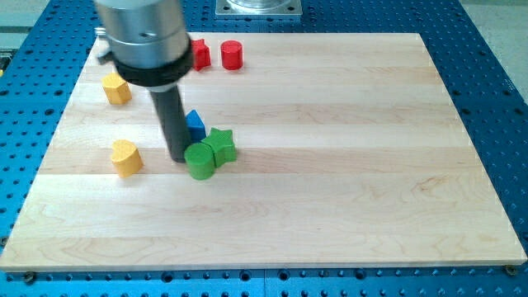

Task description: Push the green blocks to the bottom right of the blue triangle

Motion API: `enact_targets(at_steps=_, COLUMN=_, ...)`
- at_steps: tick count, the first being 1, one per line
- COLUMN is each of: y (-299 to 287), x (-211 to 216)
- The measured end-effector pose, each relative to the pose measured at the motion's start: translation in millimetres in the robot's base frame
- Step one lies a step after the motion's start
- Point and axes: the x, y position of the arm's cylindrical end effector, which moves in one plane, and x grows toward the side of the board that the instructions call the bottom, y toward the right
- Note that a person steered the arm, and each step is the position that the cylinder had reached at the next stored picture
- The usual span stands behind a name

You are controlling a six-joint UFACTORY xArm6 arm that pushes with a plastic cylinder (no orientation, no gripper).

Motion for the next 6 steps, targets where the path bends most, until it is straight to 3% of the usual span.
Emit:
enact_targets(at_steps=1, y=-25, x=48)
enact_targets(at_steps=2, y=-12, x=77)
enact_targets(at_steps=4, y=17, x=11)
enact_targets(at_steps=6, y=-44, x=27)
